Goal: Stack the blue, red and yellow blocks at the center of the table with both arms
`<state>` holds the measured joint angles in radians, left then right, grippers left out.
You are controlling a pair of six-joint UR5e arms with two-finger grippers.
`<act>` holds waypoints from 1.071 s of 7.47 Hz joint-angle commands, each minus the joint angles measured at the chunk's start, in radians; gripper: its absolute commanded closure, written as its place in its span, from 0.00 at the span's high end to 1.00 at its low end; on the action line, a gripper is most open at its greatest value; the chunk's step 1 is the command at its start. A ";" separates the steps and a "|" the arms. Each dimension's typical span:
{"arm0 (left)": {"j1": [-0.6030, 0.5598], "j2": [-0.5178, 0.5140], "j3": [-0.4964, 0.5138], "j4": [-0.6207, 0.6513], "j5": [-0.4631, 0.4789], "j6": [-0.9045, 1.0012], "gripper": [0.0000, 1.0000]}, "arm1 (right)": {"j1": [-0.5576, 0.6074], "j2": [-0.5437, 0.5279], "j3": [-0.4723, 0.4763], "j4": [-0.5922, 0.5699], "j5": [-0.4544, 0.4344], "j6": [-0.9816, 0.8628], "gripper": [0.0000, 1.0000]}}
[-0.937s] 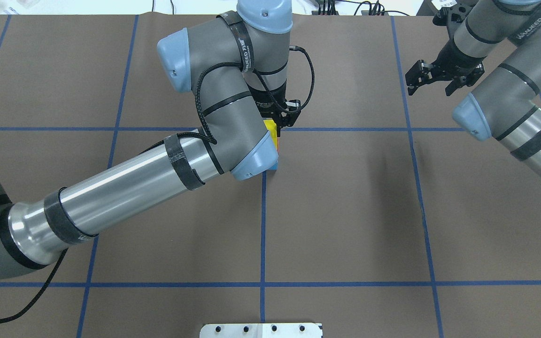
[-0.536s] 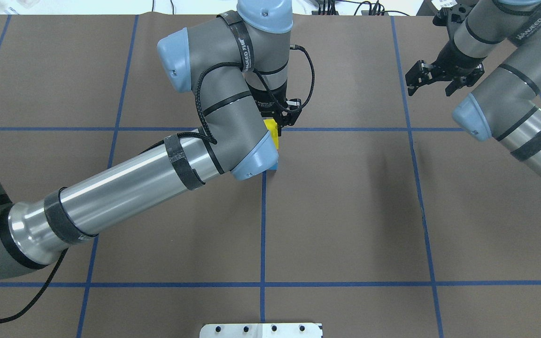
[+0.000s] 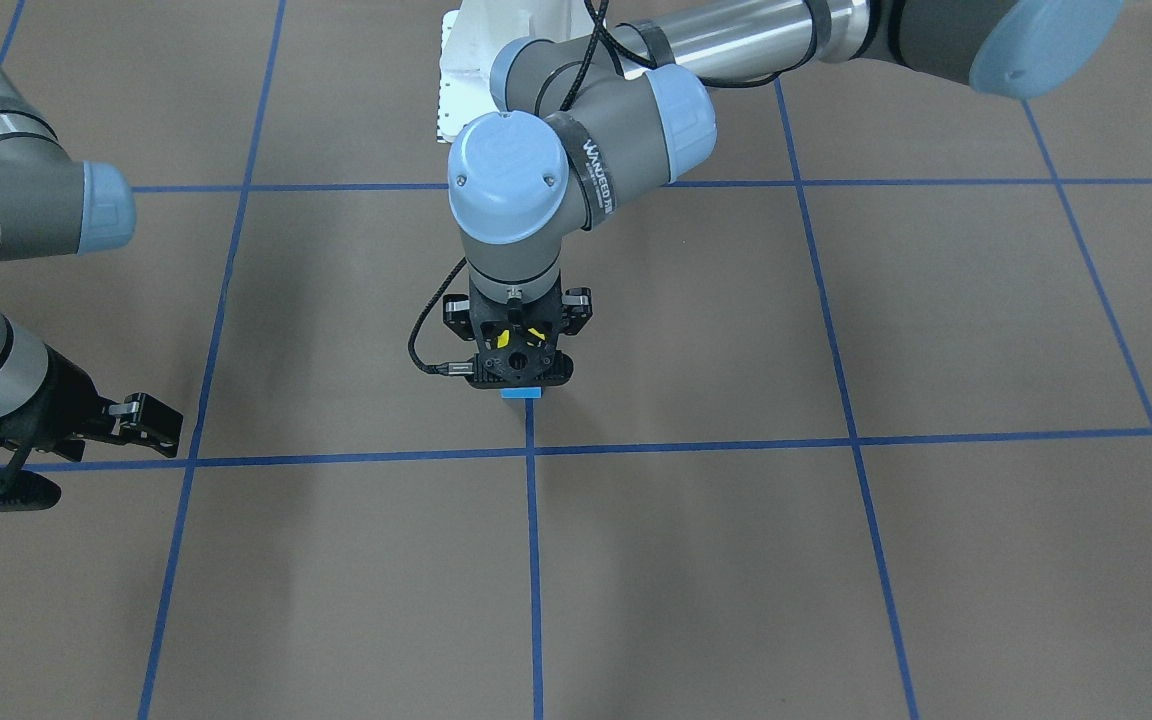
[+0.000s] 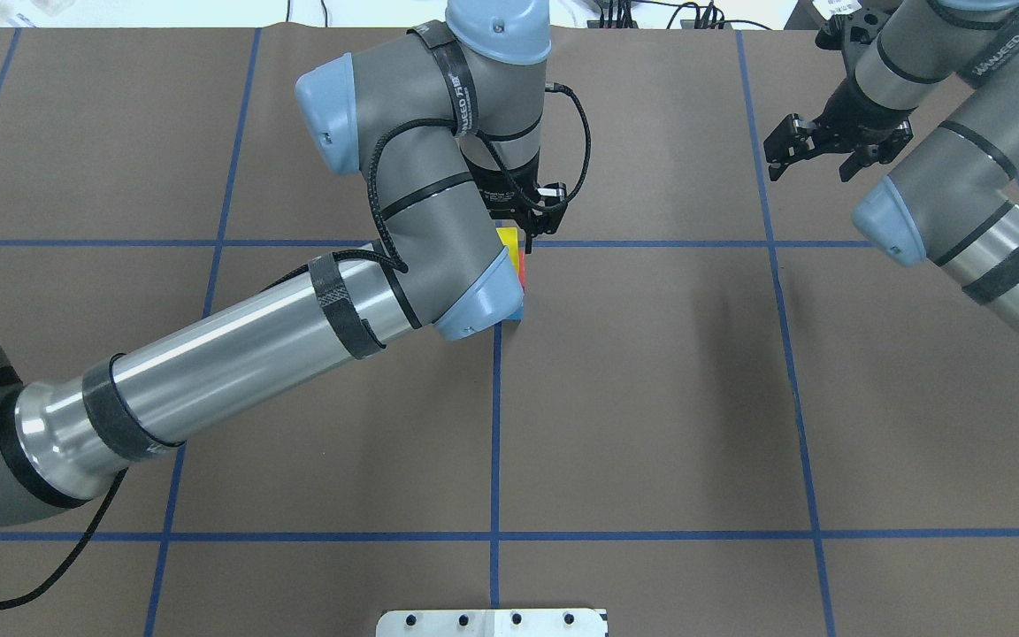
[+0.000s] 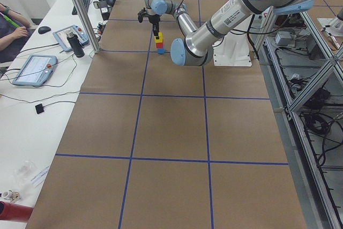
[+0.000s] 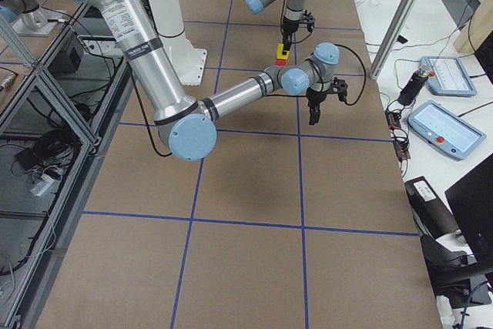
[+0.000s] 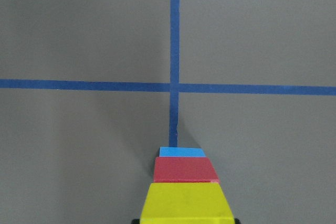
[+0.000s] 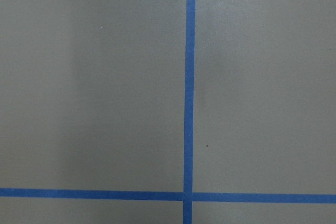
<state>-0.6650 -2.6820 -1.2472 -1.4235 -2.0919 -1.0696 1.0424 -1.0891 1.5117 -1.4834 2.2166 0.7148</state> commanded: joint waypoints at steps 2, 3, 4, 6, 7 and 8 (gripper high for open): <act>0.001 0.001 -0.005 0.002 0.012 -0.001 1.00 | -0.001 0.000 0.001 0.000 0.000 0.000 0.99; -0.001 -0.001 -0.008 0.003 0.012 -0.001 1.00 | -0.001 0.000 0.001 0.000 0.000 0.000 0.99; -0.011 0.002 -0.052 0.014 0.015 0.002 1.00 | 0.002 0.000 -0.001 0.000 0.002 -0.002 0.99; -0.079 0.118 -0.320 0.139 0.009 0.022 1.00 | 0.056 -0.009 -0.002 -0.012 0.006 -0.097 0.99; -0.119 0.281 -0.536 0.205 0.006 0.156 1.00 | 0.092 -0.041 -0.011 -0.017 0.005 -0.188 1.00; -0.169 0.474 -0.733 0.239 0.004 0.294 1.00 | 0.149 -0.082 -0.018 -0.024 0.006 -0.316 1.00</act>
<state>-0.7759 -2.4240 -1.7299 -1.2442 -2.0850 -0.9297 1.1296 -1.1267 1.5025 -1.4991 2.2218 0.5419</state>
